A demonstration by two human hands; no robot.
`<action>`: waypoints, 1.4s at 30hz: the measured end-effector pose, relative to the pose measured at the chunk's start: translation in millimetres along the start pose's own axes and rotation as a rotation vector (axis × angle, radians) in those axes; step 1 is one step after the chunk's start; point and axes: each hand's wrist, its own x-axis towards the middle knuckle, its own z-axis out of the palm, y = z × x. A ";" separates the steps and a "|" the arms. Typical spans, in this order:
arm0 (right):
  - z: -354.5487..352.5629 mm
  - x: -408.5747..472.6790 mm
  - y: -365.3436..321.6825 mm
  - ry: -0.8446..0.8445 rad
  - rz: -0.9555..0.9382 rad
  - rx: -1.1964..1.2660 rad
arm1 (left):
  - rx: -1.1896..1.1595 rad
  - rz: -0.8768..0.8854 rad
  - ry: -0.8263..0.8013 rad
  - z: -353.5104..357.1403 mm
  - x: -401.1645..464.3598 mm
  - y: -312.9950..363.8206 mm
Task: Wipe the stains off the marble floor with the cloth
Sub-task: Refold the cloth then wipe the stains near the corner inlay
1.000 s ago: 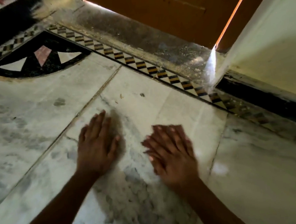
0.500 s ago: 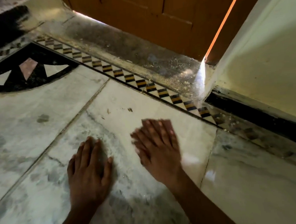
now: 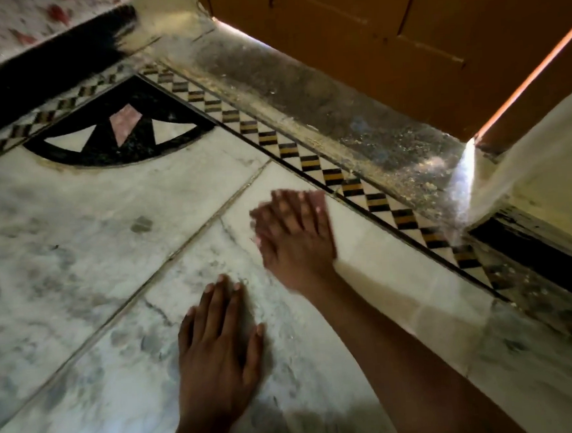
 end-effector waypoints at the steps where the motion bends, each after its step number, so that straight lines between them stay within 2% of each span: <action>1: 1.5 -27.8 -0.5 0.047 -0.100 -0.010 | 0.000 -0.004 -0.006 -1.3 0.0 -0.6; 3: 2.6 -91.4 22.2 0.090 -0.148 -0.043 | -0.002 -0.007 -0.033 -2.4 0.1 0.7; 4: -3.1 -119.7 37.2 0.079 -0.092 -0.052 | -0.002 -0.006 -0.043 -2.7 0.2 1.5; 6: -10.6 -141.8 64.0 0.092 0.140 -0.074 | 0.000 -0.006 -0.053 -2.8 -0.2 0.6; 9: -18.4 -83.9 78.4 0.077 0.570 -0.036 | -0.006 0.002 -0.065 -2.0 -0.3 0.8; 11: -22.9 -8.6 70.4 0.001 0.693 0.072 | 0.003 0.001 -0.066 -1.1 -0.2 -0.2; 13: -21.2 53.1 49.8 -0.072 0.585 0.074 | 0.006 0.003 -0.053 0.1 0.0 0.6; 15: -14.0 68.2 15.8 -0.146 0.317 0.008 | 0.004 0.004 -0.044 0.6 -0.6 -1.0; 18: -3.9 3.0 -3.7 -0.044 -0.096 -0.045 | -0.010 0.001 -0.044 -2.5 0.2 0.0; 20: -0.8 -64.7 8.8 0.083 -0.160 -0.024 | 0.008 0.003 -0.052 -3.3 -0.9 0.2; 23: -4.5 -126.0 42.6 0.117 0.089 -0.045 | 0.007 0.009 -0.035 -3.0 -0.5 1.3; 26: -5.8 -84.9 45.7 0.084 0.481 -0.054 | 0.006 0.016 -0.019 -0.8 -1.0 0.6; 28: -5.2 -33.8 29.2 0.007 0.579 0.036 | 0.011 0.015 -0.011 0.0 -0.5 0.1; 29: -2.4 -14.9 18.3 -0.027 0.547 0.058 | 0.011 0.014 -0.009 0.0 -0.1 0.1; 31: 3.8 -12.2 -4.2 -0.006 0.351 0.038 | 0.009 0.017 -0.012 -1.5 0.7 0.2; 34: 6.3 -90.9 -15.0 0.107 0.033 -0.033 | 0.016 0.024 -0.022 -4.6 1.6 1.6; 36: 4.5 -150.3 7.1 0.109 0.006 -0.022 | 0.023 0.023 -0.037 -6.2 0.9 1.9; 37: 0.9 -168.9 23.8 0.117 0.080 -0.036 | 0.019 0.018 -0.036 -5.9 0.6 2.5; 39: -2.1 -176.7 52.1 0.154 0.364 -0.066 | 0.013 0.018 -0.028 -5.5 -0.4 2.8; 41: -0.3 -150.4 61.5 0.142 0.632 -0.028 | 0.009 0.028 -0.007 -4.8 -1.3 2.7; 42: 2.5 -129.0 59.2 0.117 0.702 0.021 | 0.015 0.027 0.002 -4.1 -0.6 2.3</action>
